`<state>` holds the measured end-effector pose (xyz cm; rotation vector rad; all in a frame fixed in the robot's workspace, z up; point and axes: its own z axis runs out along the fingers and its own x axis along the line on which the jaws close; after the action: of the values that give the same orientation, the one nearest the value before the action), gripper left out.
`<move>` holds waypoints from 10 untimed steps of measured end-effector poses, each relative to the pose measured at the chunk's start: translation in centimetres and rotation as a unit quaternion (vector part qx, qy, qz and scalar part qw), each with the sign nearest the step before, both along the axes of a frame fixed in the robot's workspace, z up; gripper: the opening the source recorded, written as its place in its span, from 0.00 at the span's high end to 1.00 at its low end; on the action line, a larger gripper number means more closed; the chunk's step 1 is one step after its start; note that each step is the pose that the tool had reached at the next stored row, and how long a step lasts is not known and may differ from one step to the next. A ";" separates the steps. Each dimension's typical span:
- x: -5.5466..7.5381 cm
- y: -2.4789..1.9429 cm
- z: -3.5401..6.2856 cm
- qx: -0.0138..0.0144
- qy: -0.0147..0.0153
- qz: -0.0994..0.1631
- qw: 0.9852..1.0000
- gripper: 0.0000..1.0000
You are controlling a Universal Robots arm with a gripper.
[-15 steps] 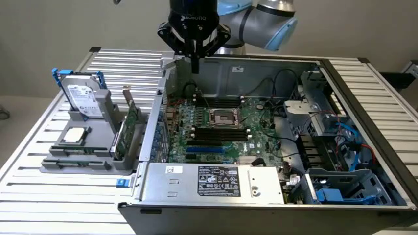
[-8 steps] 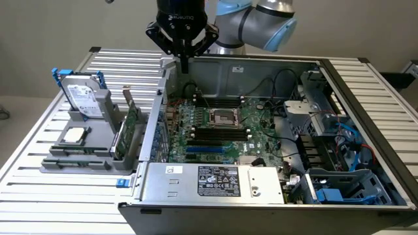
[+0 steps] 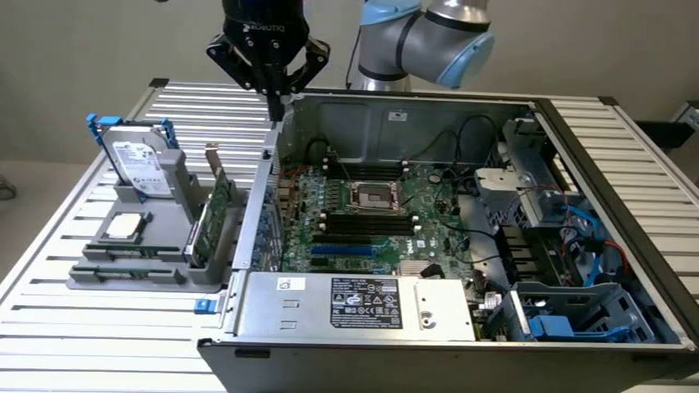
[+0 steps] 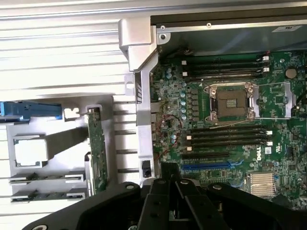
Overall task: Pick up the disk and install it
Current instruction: 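Reach for the disk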
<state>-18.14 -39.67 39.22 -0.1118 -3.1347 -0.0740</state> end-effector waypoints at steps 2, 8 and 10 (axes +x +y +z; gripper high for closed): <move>-0.9 0.25 -0.03 0.000 0.002 0.000 1.000 0.89; -3.0 1.91 -0.10 0.000 0.003 0.000 1.000 0.89; -3.6 2.51 -0.13 0.000 0.003 0.000 1.000 0.89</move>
<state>-21.71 -37.16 39.10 -0.1120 -3.1292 -0.0725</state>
